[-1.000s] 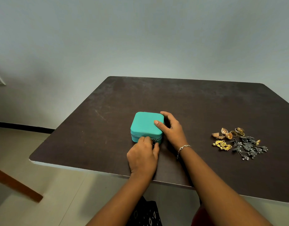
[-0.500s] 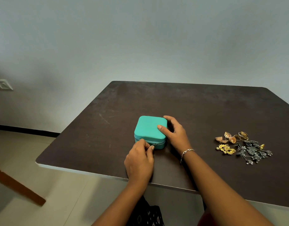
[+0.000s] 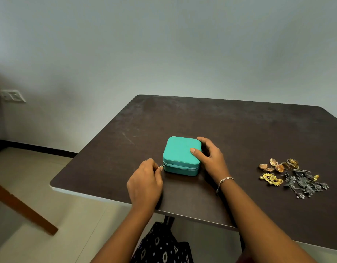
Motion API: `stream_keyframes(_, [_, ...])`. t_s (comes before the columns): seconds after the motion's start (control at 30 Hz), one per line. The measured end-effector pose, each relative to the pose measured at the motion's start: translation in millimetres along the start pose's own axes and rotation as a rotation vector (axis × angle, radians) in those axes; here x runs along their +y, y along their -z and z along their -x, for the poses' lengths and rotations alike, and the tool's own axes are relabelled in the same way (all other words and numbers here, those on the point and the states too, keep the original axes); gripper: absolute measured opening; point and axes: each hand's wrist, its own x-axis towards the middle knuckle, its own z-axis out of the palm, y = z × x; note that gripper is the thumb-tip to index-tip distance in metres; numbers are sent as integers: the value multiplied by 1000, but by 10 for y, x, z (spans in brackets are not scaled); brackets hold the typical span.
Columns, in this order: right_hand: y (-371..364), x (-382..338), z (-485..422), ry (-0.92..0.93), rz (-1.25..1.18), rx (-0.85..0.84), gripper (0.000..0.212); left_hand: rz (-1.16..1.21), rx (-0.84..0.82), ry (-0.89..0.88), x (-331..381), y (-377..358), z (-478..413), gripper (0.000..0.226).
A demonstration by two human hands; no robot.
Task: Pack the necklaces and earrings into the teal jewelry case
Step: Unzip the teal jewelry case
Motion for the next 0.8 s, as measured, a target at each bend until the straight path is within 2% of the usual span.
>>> stream_keyframes(0.4, [8,-3,-2,-24,-36,-23,44,-95,-28,-126,-121,-17,-355,15])
stream_keyframes(0.8, [13,-1,2,-8,-45,-33,41,-32,-125,-156,-86,-208,-841,12])
